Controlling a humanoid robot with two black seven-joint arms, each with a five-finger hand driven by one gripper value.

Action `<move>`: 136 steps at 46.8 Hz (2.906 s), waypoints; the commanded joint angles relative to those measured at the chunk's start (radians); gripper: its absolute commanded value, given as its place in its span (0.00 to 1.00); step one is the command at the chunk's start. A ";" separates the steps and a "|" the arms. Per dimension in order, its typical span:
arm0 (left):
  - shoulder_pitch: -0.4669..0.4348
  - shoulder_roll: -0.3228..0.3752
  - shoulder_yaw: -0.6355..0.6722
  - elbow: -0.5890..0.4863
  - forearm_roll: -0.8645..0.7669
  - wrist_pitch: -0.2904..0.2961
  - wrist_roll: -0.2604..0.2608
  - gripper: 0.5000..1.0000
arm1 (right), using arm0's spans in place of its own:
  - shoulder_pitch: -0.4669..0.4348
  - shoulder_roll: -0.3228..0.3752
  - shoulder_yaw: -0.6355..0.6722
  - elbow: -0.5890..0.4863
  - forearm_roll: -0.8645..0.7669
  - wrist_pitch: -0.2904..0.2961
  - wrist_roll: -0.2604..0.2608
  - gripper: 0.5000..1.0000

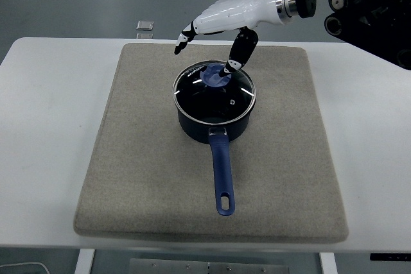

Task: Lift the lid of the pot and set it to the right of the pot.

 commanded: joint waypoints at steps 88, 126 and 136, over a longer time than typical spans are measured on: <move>0.000 0.000 0.000 -0.001 0.000 0.000 0.000 1.00 | -0.084 0.052 -0.146 -0.065 -0.025 -0.238 -0.008 0.71; 0.000 0.000 0.000 0.000 0.000 0.000 0.000 1.00 | -0.092 0.054 -0.152 -0.081 -0.031 -0.252 -0.008 0.71; 0.000 0.000 0.000 0.000 0.000 0.000 0.000 1.00 | -0.092 0.054 -0.151 -0.081 -0.031 -0.252 -0.009 0.71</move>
